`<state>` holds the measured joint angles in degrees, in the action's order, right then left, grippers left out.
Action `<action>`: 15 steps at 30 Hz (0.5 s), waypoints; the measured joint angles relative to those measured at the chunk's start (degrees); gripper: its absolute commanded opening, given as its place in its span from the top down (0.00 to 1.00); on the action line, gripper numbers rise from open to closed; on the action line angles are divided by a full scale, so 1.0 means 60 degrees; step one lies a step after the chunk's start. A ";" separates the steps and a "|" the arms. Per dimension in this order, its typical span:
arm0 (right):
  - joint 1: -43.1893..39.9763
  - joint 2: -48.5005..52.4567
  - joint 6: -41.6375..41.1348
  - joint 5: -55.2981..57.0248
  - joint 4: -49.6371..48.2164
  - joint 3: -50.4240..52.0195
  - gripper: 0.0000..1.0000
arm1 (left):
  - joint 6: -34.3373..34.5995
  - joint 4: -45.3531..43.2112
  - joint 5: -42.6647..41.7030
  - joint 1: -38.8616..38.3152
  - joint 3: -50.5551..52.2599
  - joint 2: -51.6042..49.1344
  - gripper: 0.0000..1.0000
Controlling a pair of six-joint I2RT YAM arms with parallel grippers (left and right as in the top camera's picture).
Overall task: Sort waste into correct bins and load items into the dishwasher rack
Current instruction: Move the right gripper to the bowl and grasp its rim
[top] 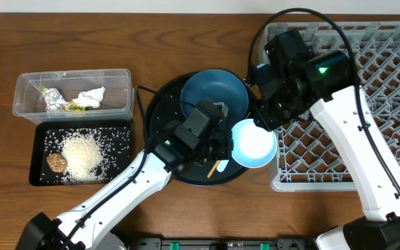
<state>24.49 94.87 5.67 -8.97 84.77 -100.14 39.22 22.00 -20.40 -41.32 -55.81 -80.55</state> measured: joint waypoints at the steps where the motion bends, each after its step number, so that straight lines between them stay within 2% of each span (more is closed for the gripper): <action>1: 0.0044 0.0000 0.0007 0.0000 -0.0036 0.0127 0.66 | 0.0004 0.0000 0.0000 0.0000 0.0000 0.0040 0.94; 7: 0.0109 0.0000 0.0153 0.0098 -0.0594 0.1144 0.66 | 0.0000 0.0011 -0.0109 0.0004 0.0000 0.0113 0.94; 9: 0.0109 0.0000 0.0189 0.0157 -0.0834 0.1483 0.71 | 0.0000 0.0015 -0.0127 0.0004 0.0000 0.0113 0.94; 13: 0.0106 0.0000 0.0302 0.0342 -0.1045 0.1851 0.99 | 0.0000 0.0047 -0.0200 0.0004 0.0000 0.0113 0.94; 15: 0.0102 0.0000 0.0331 0.0466 -0.1024 0.1883 0.99 | 0.0000 0.0029 -0.0229 0.0004 0.0000 0.0120 0.94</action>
<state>25.10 94.87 7.66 -6.17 78.63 -88.84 39.22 22.17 -21.78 -41.30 -55.81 -79.83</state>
